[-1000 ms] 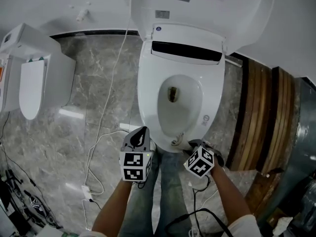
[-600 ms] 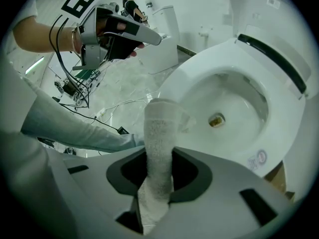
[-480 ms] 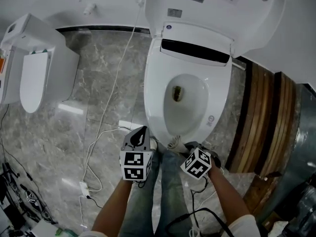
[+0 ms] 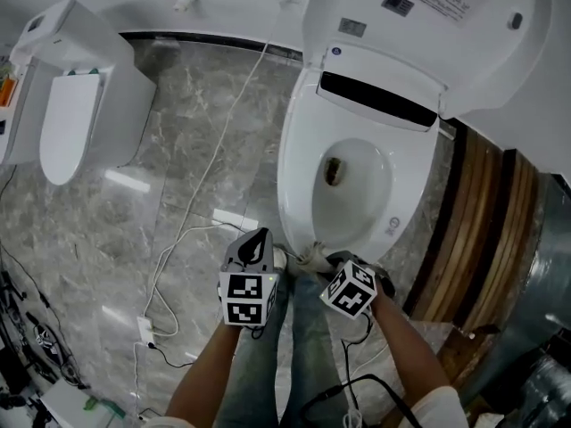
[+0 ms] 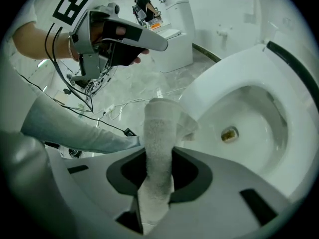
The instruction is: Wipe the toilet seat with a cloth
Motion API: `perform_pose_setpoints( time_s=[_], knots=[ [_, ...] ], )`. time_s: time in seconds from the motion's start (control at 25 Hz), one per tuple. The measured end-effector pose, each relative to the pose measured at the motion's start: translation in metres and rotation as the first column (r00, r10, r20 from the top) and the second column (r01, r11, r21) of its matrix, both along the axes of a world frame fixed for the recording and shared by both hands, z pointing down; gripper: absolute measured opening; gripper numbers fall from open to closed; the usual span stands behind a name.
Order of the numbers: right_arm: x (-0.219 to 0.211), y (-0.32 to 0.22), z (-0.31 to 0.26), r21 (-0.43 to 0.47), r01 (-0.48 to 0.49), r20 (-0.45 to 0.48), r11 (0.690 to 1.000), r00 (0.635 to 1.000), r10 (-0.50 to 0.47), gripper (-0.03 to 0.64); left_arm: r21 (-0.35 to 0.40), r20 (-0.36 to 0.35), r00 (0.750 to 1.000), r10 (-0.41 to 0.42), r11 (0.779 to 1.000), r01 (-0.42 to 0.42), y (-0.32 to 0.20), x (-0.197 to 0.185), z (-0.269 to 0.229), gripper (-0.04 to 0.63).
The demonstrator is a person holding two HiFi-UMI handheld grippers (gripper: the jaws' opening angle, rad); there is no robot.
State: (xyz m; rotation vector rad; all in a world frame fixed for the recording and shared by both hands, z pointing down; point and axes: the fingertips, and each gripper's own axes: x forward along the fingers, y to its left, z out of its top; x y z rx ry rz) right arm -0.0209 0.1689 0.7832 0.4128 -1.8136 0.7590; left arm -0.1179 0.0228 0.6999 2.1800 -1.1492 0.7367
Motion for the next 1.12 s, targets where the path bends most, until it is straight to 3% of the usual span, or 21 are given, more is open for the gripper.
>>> perform_pose_setpoints(
  time_s=[0.52,1.12],
  knots=[
    [-0.037,-0.058,0.0,0.035,0.099,0.014,0.994,0.995,-0.1,0.109,0.01,0.003,0.997,-0.071,0.997,0.071,-0.027,-0.026,-0.001,0.011],
    [-0.031,-0.133,-0.005,0.095,0.122,0.038,0.988,0.991,-0.126,0.109,-0.003,0.006,0.994,-0.111,0.994,0.111,-0.054,-0.024,0.01,0.011]
  ],
)
